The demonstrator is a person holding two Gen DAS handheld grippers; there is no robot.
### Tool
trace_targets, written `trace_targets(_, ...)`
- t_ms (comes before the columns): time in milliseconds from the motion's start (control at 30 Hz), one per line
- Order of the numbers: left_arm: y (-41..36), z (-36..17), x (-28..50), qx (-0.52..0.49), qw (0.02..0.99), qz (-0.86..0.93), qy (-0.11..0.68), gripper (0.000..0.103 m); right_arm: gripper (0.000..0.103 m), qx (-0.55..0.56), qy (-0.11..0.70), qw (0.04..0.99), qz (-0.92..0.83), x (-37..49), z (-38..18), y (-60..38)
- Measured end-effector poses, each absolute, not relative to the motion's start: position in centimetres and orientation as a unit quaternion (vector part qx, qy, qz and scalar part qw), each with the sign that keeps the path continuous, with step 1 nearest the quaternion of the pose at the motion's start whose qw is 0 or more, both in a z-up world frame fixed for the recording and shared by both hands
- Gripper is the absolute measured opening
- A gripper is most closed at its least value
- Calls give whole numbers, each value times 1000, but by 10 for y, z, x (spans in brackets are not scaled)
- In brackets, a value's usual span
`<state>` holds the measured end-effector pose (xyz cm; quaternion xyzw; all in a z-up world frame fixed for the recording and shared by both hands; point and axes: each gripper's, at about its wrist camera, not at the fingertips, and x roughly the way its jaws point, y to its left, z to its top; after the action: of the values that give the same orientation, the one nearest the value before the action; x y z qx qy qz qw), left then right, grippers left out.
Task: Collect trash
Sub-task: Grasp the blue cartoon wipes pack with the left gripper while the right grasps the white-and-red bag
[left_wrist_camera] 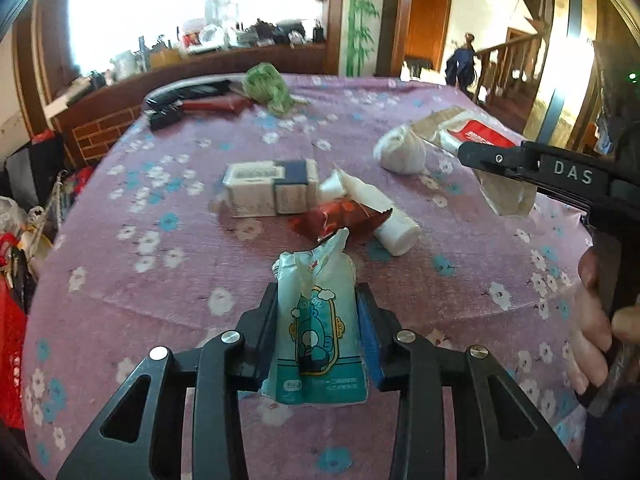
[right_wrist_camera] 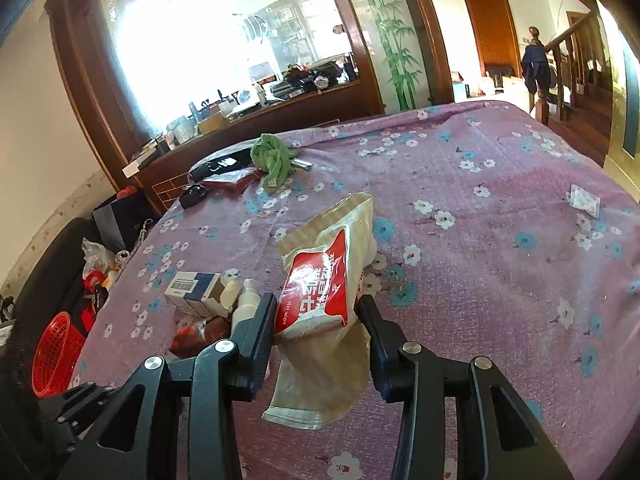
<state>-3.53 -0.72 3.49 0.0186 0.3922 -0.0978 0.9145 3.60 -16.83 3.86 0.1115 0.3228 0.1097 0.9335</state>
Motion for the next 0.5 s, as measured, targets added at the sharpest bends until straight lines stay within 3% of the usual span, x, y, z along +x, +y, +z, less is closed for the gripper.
trace_targets(500, 34, 48, -49, -42, 936, -50, 347, 35, 45, 79, 276, 947, 144, 18, 52, -149)
